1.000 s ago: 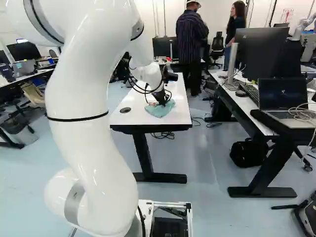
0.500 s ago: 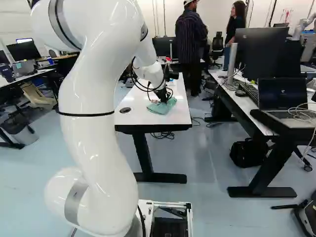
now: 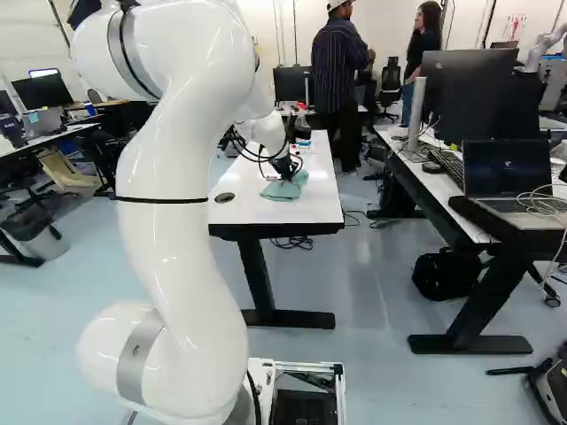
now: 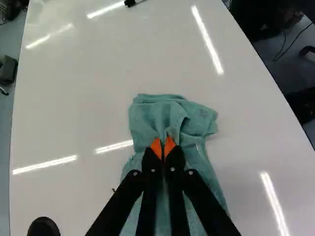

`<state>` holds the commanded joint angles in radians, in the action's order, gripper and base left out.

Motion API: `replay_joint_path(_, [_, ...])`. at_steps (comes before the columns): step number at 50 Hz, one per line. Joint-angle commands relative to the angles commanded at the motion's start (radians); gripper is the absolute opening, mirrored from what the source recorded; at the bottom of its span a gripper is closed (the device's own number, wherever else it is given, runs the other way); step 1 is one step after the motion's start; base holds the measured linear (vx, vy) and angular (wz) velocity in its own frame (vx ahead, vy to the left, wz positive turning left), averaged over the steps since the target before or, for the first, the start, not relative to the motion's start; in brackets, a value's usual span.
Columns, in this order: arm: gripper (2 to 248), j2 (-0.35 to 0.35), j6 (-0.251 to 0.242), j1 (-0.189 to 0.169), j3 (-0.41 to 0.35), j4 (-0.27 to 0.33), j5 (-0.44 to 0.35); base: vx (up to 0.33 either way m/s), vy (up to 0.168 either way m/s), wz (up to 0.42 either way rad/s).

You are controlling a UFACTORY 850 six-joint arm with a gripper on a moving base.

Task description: Clean the table with the green towel

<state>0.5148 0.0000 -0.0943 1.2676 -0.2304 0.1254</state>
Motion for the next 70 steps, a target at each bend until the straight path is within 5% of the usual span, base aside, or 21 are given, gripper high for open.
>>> replay_joint_path(34, [28, 0.051, 0.000, 0.091, 0.069, 0.000, 0.000, 0.000, 0.000, 0.000])
replay_joint_path(70, [28, 0.017, 0.000, 0.182, 0.024, 0.000, 0.000, 0.000, 0.000, 0.000])
